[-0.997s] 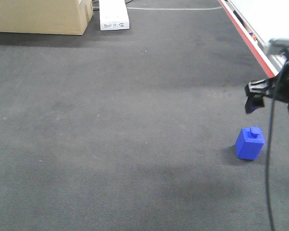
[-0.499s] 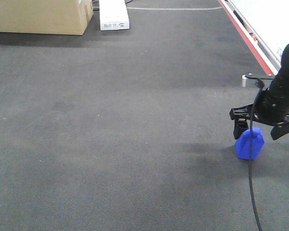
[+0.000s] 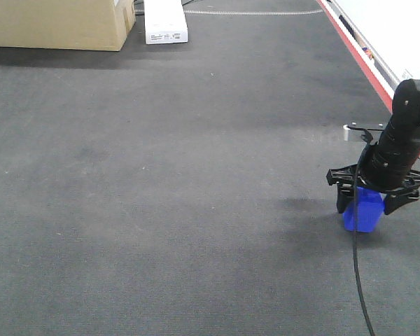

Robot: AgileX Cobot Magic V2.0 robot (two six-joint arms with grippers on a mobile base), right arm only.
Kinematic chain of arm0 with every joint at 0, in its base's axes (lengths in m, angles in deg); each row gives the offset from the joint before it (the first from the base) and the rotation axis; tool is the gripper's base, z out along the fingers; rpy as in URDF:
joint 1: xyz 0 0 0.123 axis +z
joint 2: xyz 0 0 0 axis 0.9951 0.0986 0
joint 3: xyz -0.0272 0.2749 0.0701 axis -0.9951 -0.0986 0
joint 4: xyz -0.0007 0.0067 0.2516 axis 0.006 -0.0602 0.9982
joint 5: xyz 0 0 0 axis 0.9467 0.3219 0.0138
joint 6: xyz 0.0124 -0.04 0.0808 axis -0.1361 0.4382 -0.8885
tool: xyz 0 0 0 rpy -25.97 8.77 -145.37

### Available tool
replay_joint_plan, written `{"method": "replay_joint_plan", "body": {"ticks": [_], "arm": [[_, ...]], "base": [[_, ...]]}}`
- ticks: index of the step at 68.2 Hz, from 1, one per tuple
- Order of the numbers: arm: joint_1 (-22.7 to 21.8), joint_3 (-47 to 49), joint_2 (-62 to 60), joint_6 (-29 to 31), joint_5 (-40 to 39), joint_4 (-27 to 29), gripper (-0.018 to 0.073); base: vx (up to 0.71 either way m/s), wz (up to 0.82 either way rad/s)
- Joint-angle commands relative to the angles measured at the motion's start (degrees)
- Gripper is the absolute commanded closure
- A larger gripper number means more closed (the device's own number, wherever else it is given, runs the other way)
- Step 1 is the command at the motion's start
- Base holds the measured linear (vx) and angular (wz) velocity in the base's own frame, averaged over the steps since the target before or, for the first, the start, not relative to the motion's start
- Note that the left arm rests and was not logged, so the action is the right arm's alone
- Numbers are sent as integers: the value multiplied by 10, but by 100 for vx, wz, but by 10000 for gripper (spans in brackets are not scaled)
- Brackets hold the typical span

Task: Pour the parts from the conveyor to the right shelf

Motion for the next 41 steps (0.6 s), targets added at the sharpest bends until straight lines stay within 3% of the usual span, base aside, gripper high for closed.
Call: {"method": "replay_joint_plan", "body": {"ticks": [1,9,11,41], "arm": [[-4,16,-27,0,-8,-2,220],[-4,16,-27,9,-17,-2,543],[-3,16,-28,17,-20,-3,577],[-3,-1,-125,24,-103,-1,566]], "base": [[0,0],[0,0],[0,0],[0,0]]}}
